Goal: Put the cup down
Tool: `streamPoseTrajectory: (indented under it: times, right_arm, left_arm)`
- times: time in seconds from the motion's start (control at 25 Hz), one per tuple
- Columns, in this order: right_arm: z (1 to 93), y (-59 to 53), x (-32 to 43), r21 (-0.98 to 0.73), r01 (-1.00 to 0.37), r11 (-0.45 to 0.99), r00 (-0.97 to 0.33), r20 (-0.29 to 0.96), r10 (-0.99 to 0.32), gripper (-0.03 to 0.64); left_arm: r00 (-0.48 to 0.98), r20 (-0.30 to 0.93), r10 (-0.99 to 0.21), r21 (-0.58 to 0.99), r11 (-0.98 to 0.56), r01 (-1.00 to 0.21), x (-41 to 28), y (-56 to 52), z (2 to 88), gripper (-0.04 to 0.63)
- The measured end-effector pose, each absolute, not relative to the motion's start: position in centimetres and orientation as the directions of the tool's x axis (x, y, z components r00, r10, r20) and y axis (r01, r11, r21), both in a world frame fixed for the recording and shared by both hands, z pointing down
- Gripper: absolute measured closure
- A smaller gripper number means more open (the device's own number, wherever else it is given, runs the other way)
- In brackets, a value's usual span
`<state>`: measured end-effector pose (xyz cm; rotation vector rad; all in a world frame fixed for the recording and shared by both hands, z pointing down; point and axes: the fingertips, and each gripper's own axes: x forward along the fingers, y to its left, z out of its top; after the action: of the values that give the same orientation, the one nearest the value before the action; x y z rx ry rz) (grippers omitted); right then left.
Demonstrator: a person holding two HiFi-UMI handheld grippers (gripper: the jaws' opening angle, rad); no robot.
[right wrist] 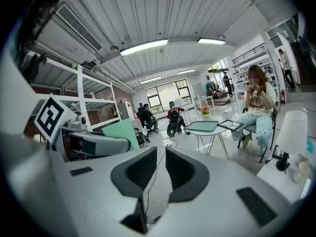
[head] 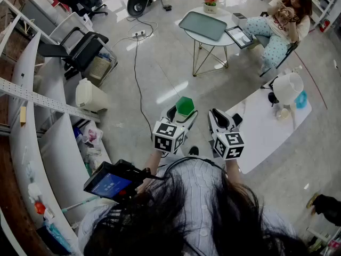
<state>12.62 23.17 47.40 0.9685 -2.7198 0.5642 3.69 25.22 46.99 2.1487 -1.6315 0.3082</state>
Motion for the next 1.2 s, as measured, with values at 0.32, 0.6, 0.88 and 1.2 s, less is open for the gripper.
streamPoseTrajectory:
  times: [0.32, 0.6, 0.88, 1.2]
  right_arm:
    - [47.9, 22.9, 13.5, -0.295, -0.648, 0.702, -0.760, 0.306, -0.573, 0.545]
    - [47.7, 22.3, 13.4, -0.305, -0.647, 0.699, -0.762, 0.288, -0.580, 0.545]
    - [48.0, 21.7, 12.7, -0.318, -0.635, 0.704, -0.772, 0.283, -0.569, 0.545]
    - [48.7, 19.9, 11.2, -0.323, -0.628, 0.708, -0.777, 0.314, -0.545, 0.545]
  left_arm:
    - [0.280, 0.420, -0.863, 0.213, -0.206, -0.955, 4.0, 25.2, 47.1, 0.273]
    - [0.277, 0.403, -0.872, 0.220, -0.201, -0.955, 3.6, 24.8, 46.5, 0.273]
    - [0.279, 0.409, -0.869, 0.217, -0.204, -0.955, 3.3, 23.9, 46.6, 0.273]
    - [0.294, 0.423, -0.857, 0.224, -0.215, -0.951, 2.6, 21.4, 47.1, 0.273]
